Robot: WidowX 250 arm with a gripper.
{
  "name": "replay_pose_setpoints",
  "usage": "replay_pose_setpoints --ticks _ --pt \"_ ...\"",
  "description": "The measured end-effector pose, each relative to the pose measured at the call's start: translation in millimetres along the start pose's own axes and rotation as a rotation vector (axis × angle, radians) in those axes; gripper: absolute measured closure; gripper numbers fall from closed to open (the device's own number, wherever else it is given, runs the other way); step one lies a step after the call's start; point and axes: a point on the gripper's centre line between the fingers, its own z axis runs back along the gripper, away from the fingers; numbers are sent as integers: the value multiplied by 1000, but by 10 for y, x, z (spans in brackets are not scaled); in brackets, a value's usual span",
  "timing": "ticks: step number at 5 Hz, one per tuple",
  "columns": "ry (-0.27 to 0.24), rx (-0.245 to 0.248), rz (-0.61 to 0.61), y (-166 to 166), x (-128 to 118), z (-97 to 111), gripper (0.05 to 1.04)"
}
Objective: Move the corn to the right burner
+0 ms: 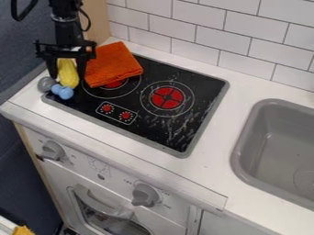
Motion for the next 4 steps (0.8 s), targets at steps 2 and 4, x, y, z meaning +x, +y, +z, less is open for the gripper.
replay_pose_setpoints --ticks 2,4 --pt "12 -20 26 36 1 2 440" --pt "1 -35 0 -77 -34 243 440"
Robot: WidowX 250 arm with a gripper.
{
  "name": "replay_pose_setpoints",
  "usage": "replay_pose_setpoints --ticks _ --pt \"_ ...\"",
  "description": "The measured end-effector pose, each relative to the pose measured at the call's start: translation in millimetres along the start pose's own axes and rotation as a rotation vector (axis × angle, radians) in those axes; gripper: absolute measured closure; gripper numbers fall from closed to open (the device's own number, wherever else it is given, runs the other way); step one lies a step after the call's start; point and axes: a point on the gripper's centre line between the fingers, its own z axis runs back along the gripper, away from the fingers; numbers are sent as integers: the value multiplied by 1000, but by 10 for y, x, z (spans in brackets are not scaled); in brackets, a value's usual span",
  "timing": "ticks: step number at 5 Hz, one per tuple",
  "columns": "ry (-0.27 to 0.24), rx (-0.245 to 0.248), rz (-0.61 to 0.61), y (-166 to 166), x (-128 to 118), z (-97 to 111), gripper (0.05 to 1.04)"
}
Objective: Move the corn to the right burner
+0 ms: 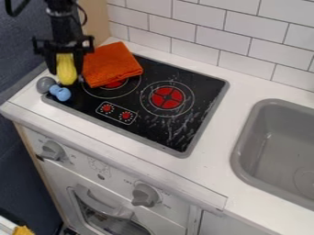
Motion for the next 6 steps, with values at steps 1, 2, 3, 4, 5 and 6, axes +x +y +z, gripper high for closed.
replay_pose_setpoints --ticks 1,2,3,4,5,6 --pt "-67 -30 -79 -303 -134 393 441" --pt "-49 -57 -240 -755 -386 514 440" --pt "-49 -77 -424 -1184 -601 598 441" --pt "-54 -91 -553 -1555 -835 646 441" --pt "-29 -86 -638 -1740 -953 510 441" --pt "-7 -111 -671 -1851 -959 335 440"
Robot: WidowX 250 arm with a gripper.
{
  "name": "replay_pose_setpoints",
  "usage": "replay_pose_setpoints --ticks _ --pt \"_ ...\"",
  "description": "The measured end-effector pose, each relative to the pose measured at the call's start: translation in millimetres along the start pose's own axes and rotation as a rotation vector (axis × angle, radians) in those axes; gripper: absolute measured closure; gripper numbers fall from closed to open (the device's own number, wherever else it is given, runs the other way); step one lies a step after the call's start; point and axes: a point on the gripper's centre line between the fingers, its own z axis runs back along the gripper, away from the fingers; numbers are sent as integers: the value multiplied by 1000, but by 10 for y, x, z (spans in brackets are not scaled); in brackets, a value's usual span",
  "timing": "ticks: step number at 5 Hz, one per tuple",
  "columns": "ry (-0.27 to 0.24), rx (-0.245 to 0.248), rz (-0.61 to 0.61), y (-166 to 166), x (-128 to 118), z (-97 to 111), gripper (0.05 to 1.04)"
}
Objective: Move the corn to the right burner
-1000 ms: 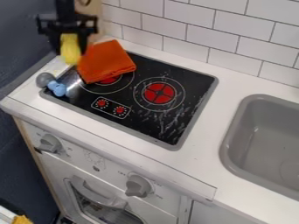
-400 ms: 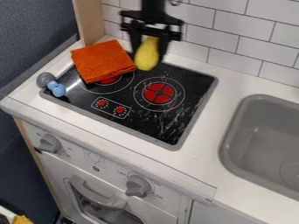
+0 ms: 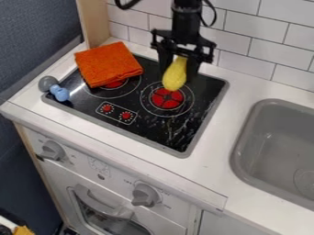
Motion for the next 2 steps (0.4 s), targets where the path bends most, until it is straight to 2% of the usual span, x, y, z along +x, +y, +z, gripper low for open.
replay_pose_setpoints --ticks 1,2 --pt "18 7 -34 -84 14 -174 441" --pt "12 -17 -53 -143 39 -253 440"
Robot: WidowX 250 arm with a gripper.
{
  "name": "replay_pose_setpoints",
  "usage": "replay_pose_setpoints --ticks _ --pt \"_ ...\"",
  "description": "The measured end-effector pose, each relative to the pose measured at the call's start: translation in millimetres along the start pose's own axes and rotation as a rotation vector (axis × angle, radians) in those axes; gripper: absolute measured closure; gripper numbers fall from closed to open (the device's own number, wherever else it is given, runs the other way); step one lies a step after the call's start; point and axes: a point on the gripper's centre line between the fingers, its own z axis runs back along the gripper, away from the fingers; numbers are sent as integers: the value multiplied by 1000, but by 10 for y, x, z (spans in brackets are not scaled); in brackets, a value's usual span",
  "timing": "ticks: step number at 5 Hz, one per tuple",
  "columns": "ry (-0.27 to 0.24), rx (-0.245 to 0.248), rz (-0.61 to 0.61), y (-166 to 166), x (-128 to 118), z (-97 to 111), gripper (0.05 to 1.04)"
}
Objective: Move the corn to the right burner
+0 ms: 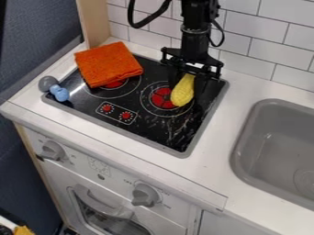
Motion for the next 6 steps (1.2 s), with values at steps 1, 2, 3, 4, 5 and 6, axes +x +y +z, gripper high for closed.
replay_pose_setpoints --ticks 1,2,3,4,5,6 --pt "-12 -10 -19 -15 22 -12 371" --pt "-17 -19 -19 -31 22 -29 105" --pt "-13 -22 -25 -23 2 -57 75" --pt "-36 -25 -2 27 -33 24 80" --pt "-129 -14 24 100 -65 412 84" --pt "-231 23 52 189 -163 661 84"
